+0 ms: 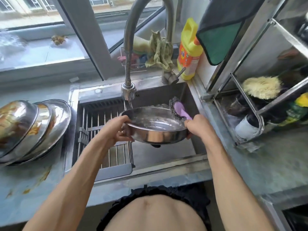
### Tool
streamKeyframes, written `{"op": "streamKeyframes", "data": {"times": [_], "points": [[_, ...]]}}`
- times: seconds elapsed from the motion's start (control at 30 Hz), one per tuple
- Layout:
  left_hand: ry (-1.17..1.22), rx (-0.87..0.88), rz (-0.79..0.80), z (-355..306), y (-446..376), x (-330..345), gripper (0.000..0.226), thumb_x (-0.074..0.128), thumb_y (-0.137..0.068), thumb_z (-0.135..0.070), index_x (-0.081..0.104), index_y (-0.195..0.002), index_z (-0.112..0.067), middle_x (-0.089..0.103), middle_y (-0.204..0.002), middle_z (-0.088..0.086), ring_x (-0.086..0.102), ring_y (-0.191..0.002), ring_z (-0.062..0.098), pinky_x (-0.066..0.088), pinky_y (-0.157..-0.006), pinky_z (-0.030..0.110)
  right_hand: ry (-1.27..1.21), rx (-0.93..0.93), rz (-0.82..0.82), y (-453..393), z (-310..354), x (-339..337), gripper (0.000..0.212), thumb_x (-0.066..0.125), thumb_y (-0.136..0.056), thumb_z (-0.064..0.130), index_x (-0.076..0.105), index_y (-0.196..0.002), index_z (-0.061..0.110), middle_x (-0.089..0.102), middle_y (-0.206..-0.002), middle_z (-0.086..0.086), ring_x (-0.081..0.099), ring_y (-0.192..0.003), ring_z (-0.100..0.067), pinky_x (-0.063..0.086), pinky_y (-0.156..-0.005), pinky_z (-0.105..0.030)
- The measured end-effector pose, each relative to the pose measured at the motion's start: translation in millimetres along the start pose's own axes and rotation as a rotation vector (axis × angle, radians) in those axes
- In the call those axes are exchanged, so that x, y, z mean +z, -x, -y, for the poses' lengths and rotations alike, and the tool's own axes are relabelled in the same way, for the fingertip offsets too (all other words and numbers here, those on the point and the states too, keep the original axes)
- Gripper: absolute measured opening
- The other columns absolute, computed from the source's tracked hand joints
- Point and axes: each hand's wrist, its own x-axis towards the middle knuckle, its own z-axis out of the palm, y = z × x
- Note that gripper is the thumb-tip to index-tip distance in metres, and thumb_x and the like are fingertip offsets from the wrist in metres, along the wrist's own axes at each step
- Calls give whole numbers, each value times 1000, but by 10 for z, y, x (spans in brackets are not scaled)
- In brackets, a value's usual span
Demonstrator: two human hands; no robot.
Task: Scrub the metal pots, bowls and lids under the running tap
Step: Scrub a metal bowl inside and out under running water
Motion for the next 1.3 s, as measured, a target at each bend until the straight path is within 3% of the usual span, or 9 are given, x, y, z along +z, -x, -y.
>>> {"op": "streamKeyframes", "data": {"times": [0.07, 0.17, 0.37, 0.47, 0.57, 0.77, 0.93, 1.13, 1.3], "points": [[-152, 87, -21, -107, 26, -104, 9, 61, -93, -13, 64, -100, -8, 68, -95, 17, 71, -72, 29, 63, -59, 39, -149, 79, 114, -30, -39, 176, 16, 48, -85, 17, 58, -89, 5, 70, -58, -11, 45, -33, -13, 29, -42, -20], [-254, 271, -27, -182, 71, -147, 25, 62, -89, -8, 67, -110, -20, 74, -101, 17, 74, -79, 26, 65, -69, 47, -347, 186, 212, -48, -65, 489, 15, 47, -83, 3, 54, -74, 13, 57, -42, -4, 32, -39, -13, 23, -43, -20], [-169, 367, 9, -112, 18, -175, 79, 51, -77, 16, 63, -111, -54, 75, -92, 6, 70, -80, 25, 58, -77, 54, -456, 258, 93, -165, -125, 965, 15, 55, -81, 1, 64, -92, 2, 57, -62, -10, 44, -42, -18, 33, -39, -21], [-98, 317, -23, 23, -93, -194, 74, 62, -76, 12, 55, -133, -34, 72, -107, 9, 72, -95, 33, 61, -77, 49, -456, 205, -60, -162, -104, 979, 32, 56, -83, 6, 54, -115, 7, 62, -95, -12, 58, -68, -25, 40, -47, -23], [-145, 305, -56, 179, -215, -144, 78, 66, -73, 10, 42, -142, -19, 60, -123, 9, 65, -112, 35, 60, -84, 53, -420, 136, -177, -119, -77, 853, 27, 61, -88, 11, 45, -110, 11, 57, -96, -7, 58, -79, -28, 46, -59, -34], [-171, 176, -50, 161, -234, 44, 45, 44, -83, 16, 46, -123, -6, 57, -96, 14, 60, -68, 23, 52, -44, 28, -131, -94, -349, -14, 30, 261, 19, 60, -93, 21, 47, -103, 12, 56, -82, -5, 54, -69, -29, 37, -55, -32], [-246, 55, -12, 80, -265, 88, 21, 54, -84, -2, 60, -103, 2, 64, -94, 24, 71, -72, 37, 61, -56, 35, 186, -21, -235, -75, 55, -122, 30, 52, -93, 26, 61, -114, 6, 63, -105, -19, 55, -85, -34, 38, -69, -32], [-412, -59, 6, 44, -178, 167, 19, 52, -95, -19, 59, -87, -4, 52, -88, 14, 69, -63, 37, 59, -60, 37, 166, 119, 91, -226, -106, -8, 34, 47, -96, 30, 63, -89, 1, 67, -70, -13, 59, -63, -27, 44, -59, -29], [-314, 142, -136, 34, -287, 237, 20, 59, -84, -20, 65, -80, -1, 63, -70, 11, 63, -61, 30, 57, -63, 39, -48, 162, 29, -312, -217, 124, 14, 54, -90, 15, 61, -90, 3, 61, -69, -11, 55, -56, -26, 39, -48, -27]]}}
